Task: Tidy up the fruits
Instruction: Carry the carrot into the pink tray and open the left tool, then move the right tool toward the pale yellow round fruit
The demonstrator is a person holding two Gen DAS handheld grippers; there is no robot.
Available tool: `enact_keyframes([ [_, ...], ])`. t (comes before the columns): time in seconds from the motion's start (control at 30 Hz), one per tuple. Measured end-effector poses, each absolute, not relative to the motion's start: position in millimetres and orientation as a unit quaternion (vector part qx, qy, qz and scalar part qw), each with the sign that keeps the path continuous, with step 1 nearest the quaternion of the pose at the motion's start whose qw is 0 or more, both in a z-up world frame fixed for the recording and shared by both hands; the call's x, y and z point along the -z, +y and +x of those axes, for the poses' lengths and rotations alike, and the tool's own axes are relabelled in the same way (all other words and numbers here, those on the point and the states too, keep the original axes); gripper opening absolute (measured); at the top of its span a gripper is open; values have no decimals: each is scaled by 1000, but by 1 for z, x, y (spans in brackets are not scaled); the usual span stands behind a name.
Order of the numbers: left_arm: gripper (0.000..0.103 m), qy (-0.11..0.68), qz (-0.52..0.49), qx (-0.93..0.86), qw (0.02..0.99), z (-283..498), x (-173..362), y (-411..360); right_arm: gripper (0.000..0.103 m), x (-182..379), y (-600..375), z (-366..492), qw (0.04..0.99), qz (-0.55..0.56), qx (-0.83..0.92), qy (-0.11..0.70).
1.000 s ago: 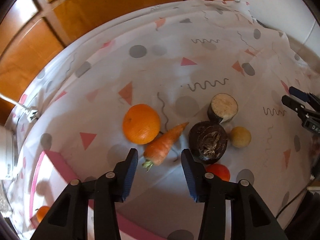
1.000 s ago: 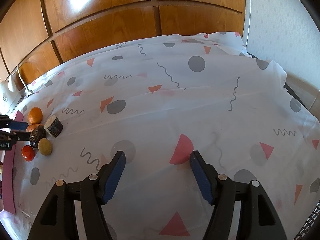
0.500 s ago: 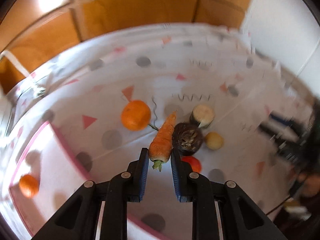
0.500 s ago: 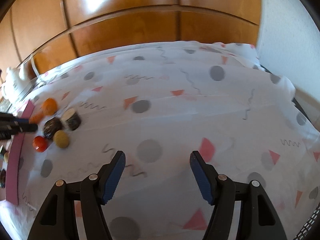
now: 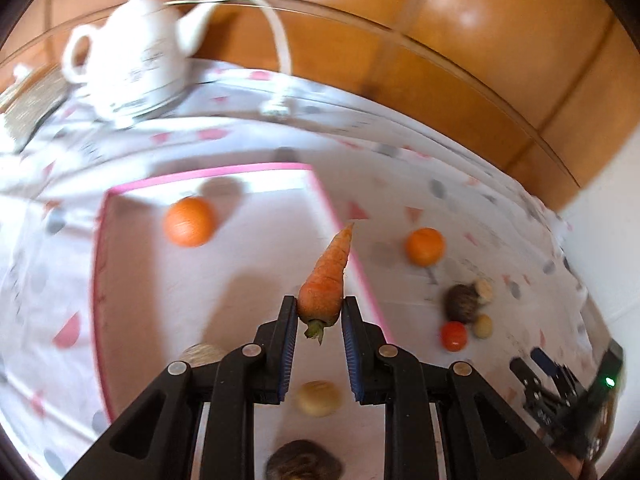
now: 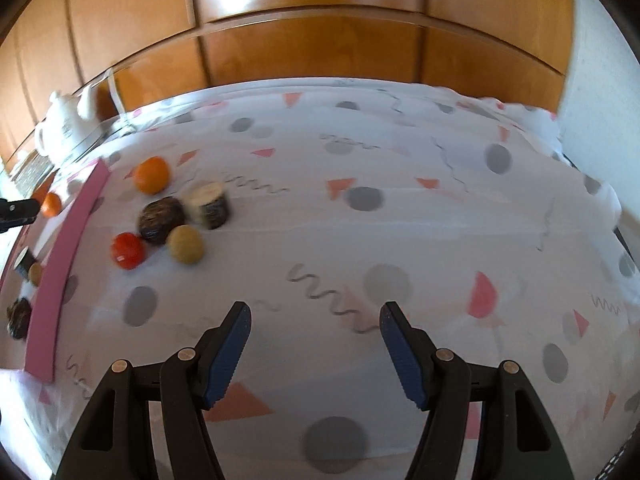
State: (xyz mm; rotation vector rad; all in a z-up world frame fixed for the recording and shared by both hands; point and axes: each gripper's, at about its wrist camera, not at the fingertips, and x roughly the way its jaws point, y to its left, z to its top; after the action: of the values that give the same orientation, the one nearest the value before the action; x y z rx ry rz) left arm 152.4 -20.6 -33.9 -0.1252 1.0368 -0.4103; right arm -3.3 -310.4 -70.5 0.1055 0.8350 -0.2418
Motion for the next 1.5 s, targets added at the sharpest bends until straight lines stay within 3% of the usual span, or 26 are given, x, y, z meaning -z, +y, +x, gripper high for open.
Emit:
enact_keyframes([
  [0.93,21,462,-118,51,877,161,50,57,68,66,-233,9,912,-23,39,409],
  [1.03,32,453,-111,42,884,148,43,60,68,65,-229,11,912,-28,35,407],
  [1.3,49,414,-91,38,905,108,22,59,68,66,-224,12,913,-29,30,406],
  [1.5,57,398,-72,43,914,81,15,49,68,63,-220,10,915,-31,24,401],
])
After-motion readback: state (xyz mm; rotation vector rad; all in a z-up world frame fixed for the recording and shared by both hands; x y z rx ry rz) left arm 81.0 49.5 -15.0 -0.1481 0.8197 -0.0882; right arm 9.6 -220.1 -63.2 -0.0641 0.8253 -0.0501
